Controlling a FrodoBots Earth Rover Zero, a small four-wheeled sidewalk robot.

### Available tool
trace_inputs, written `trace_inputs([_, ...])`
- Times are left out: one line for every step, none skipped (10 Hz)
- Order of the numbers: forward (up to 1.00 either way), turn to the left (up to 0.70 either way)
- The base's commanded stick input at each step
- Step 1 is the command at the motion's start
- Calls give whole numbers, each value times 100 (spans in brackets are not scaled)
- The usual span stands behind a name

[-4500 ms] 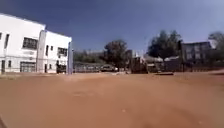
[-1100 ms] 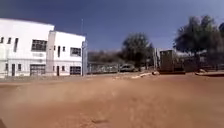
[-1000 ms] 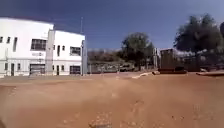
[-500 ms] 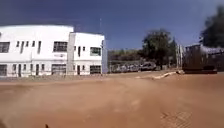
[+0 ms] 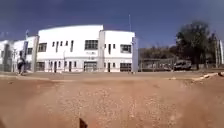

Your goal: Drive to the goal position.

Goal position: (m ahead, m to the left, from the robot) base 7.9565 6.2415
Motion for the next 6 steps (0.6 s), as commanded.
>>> trace_inputs([100, 0])
trace_inputs([100, 0])
trace_inputs([100, -4])
trace_inputs([100, -20])
trace_inputs([100, -36])
trace_inputs([100, -40])
